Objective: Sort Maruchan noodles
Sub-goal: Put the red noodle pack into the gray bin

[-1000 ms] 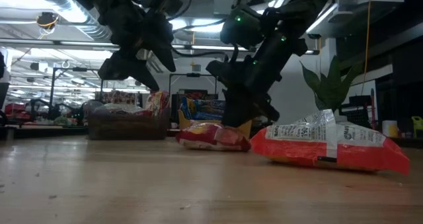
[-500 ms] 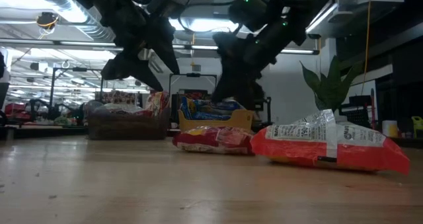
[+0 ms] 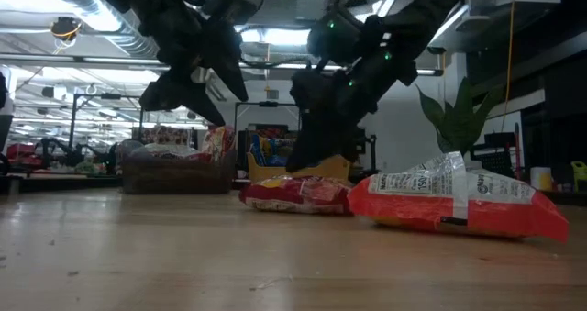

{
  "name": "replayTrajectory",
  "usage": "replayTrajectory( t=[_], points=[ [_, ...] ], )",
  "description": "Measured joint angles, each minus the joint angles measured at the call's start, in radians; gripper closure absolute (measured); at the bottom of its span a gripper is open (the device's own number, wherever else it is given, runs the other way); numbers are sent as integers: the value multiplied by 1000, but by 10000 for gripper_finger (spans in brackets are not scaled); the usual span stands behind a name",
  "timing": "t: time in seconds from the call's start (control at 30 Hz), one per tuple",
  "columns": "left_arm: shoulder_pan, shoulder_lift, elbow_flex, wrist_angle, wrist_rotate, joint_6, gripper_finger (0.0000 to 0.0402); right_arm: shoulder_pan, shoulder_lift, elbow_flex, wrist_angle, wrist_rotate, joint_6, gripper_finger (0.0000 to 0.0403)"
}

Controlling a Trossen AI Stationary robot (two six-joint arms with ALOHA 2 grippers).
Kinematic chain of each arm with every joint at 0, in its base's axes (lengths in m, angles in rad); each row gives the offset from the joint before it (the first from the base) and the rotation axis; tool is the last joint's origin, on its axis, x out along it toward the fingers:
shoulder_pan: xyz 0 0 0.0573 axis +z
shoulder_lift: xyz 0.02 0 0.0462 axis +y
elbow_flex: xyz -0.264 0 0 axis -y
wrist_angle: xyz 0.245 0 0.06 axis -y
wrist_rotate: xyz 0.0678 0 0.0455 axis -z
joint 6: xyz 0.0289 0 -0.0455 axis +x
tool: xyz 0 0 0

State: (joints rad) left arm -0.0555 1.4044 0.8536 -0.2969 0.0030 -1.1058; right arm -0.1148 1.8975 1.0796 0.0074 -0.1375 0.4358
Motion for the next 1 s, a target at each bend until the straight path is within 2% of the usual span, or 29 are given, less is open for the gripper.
replayTrajectory(
  t=[0.27, 0.4, 0.47, 0.6, 0.73, 1.0],
  points=[
    [0, 0, 0, 0, 71, -10, 200, -54, 3, 1, -196, 165, 77, 398],
    [-7, 0, 0, 0, 79, -10, 200, -81, 3, 1, -239, 170, 79, 398],
    [-18, -1, 0, 3, 76, -11, 200, -95, -16, -1, -235, 117, 48, 398],
    [-47, -25, 1, 34, 55, -26, 200, -96, -80, 2, -133, -88, -54, 398],
    [-76, -40, 1, 68, 19, -42, 200, -79, -77, 1, -73, -253, -85, 398],
    [-141, -46, 1, 73, -87, -79, 200, -12, 25, 1, 46, -238, -124, 402]
  ],
)
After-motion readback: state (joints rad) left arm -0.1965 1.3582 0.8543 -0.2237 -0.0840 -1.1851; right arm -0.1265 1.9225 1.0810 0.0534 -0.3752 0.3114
